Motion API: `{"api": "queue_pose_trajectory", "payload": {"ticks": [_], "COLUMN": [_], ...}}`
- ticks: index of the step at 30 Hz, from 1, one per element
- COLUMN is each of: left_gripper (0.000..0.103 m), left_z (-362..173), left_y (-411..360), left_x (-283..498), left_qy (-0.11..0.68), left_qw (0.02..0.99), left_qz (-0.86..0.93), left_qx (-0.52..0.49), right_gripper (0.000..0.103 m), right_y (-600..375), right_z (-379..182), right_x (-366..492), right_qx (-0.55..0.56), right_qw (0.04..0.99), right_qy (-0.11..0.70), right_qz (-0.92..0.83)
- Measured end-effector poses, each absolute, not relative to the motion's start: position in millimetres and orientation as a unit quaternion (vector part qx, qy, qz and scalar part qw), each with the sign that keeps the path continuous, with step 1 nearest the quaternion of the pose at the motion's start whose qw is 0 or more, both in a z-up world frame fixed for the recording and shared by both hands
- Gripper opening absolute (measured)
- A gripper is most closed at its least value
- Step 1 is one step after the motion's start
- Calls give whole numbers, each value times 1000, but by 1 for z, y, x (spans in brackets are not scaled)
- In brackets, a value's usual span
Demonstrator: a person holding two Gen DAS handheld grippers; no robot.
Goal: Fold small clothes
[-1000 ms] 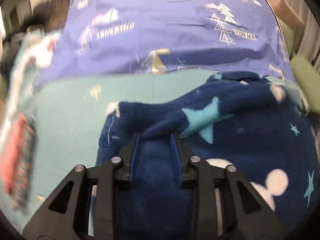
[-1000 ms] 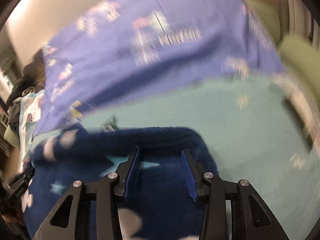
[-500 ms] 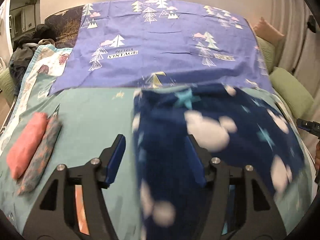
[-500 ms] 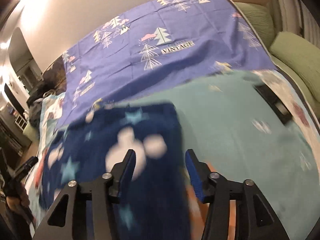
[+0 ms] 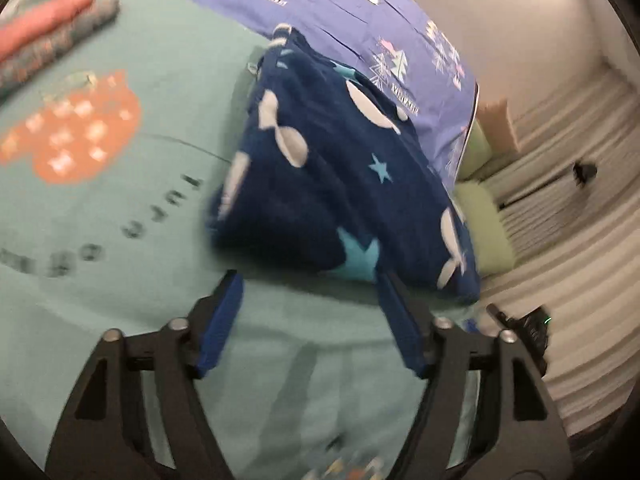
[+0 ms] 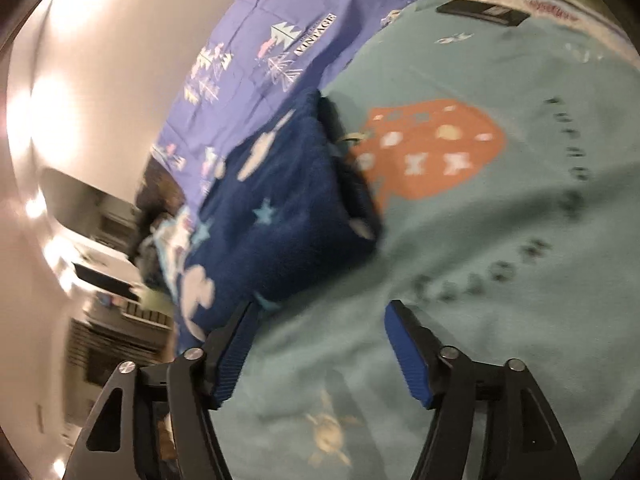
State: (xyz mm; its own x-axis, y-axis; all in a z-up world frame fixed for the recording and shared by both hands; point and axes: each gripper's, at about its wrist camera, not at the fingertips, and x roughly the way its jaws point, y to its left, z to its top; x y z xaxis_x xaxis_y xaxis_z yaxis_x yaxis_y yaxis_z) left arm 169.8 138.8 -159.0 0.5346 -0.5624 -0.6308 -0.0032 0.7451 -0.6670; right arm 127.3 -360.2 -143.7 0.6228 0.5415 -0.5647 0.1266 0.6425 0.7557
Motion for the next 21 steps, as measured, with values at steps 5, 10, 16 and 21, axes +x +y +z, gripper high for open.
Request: {"api": "queue_pose_trajectory", "payload": {"ticks": [5, 10, 16, 21], "left_gripper": [67, 19, 17, 17], "left_z": [-168, -164, -92, -72], "left_y": [122, 121, 122, 139], "left_x": [202, 226, 193, 121], "left_qy": [431, 421, 366, 371], "left_qw": [822, 814, 864, 868], "left_qz": [-149, -151, -174, -202], "left_qx": [-340, -371, -299, -261], "right_gripper": [85, 17, 15, 15], "right_y": [-345, -339, -325, -320], "right_z": [-146, -140, -82, -76], "right_x": [169, 189, 143, 77], "right_qx": [415, 411, 358, 343], "right_qw": [814, 814, 854, 850], "right_qy": [395, 404, 364, 380], "right_qz": [92, 65, 97, 123]}}
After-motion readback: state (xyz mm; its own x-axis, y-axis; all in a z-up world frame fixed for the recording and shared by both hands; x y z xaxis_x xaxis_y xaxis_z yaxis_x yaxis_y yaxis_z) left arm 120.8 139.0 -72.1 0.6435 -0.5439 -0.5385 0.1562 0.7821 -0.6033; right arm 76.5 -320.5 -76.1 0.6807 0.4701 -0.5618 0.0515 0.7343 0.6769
